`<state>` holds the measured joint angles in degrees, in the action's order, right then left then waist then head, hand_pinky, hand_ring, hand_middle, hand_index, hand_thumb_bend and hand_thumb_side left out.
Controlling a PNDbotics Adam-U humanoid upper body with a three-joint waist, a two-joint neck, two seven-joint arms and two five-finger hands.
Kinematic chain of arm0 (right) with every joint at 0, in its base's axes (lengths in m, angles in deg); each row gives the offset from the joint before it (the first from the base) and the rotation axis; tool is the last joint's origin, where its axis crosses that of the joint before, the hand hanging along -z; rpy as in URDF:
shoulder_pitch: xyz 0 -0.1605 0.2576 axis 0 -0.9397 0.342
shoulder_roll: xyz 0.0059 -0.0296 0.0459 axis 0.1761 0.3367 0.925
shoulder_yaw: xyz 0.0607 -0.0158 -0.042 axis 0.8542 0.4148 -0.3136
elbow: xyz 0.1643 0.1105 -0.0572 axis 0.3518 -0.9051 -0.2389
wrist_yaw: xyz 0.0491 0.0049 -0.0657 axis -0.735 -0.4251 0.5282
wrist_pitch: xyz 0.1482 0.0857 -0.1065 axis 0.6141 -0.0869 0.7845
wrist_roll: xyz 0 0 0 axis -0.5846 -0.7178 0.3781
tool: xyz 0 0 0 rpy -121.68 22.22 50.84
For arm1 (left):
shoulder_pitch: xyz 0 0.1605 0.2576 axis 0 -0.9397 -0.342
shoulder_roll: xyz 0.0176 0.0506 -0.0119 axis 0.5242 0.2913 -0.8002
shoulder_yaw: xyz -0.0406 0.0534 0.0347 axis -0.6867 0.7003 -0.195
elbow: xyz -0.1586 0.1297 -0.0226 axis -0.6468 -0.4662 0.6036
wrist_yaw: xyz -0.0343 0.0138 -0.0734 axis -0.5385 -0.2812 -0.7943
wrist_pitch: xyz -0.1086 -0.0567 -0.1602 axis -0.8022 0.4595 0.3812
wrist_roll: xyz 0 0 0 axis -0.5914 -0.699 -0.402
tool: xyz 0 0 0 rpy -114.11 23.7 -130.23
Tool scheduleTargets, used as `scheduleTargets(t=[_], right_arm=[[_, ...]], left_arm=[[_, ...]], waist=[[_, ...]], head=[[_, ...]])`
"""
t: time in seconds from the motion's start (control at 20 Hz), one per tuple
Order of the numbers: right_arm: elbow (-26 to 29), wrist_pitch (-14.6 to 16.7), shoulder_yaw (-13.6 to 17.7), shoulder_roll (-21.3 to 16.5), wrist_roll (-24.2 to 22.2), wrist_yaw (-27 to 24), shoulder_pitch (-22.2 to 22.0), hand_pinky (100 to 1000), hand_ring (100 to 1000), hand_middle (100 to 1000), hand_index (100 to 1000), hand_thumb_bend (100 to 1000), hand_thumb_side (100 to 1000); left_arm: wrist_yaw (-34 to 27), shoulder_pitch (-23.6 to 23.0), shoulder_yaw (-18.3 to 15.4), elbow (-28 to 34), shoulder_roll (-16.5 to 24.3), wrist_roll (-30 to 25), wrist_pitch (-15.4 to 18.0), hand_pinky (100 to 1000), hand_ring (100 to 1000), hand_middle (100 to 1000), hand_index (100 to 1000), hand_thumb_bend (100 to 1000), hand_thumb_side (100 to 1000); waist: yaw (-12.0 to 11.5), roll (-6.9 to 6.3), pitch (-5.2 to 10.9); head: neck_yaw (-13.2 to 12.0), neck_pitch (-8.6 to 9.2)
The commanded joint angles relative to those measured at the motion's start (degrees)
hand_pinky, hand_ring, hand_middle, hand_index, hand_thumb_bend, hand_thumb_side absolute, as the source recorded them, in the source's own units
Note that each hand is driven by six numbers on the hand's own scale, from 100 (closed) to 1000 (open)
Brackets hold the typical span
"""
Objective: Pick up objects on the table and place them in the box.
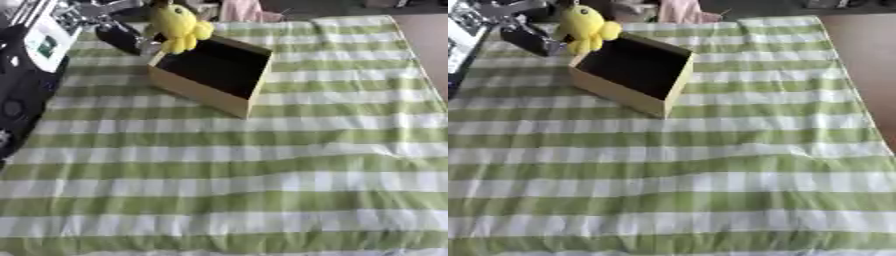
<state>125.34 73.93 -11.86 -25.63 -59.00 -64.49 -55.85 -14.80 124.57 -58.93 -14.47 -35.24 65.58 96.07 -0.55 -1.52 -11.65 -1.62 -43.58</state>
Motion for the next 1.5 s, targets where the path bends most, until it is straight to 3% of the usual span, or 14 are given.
scheduleTargets(t=[0.05,0.6,1.0,1.5], right_arm=[[0.54,0.07,-0.19,-0.26,-0.37,-0.60,0.92,630,704,744,762,100,776],[1.09,0.18,-0.47,0.77,-0.72,-1.38,1.66,628,704,744,763,100,777],[1.10,0.20,-0.51,0.96,-0.96,-2.04,1.61,626,702,744,763,100,780],[0.92,0.24,-0.46,1.05,-1.32,-2.42,1.48,625,702,745,763,100,780]], left_arm=[[2.08,2.85,-2.10,-2.37,-2.68,-12.32,11.12,575,712,728,830,100,151],[13.11,5.23,-7.55,-9.23,-10.58,-7.97,6.53,541,682,706,811,100,167],[22.02,5.00,-9.30,-11.36,-11.25,-2.04,4.91,543,686,708,810,100,157],[25.77,4.43,-11.12,-12.91,-12.25,1.32,1.66,539,683,707,811,100,201]], waist=[[0.37,0.17,0.75],[2.22,0.31,-0.21],[2.39,0.20,-0.78],[2.20,0.22,-1.07]], head=[[-0.79,0.85],[-2.04,2.23],[-2.00,2.58],[-1.91,2.78]])
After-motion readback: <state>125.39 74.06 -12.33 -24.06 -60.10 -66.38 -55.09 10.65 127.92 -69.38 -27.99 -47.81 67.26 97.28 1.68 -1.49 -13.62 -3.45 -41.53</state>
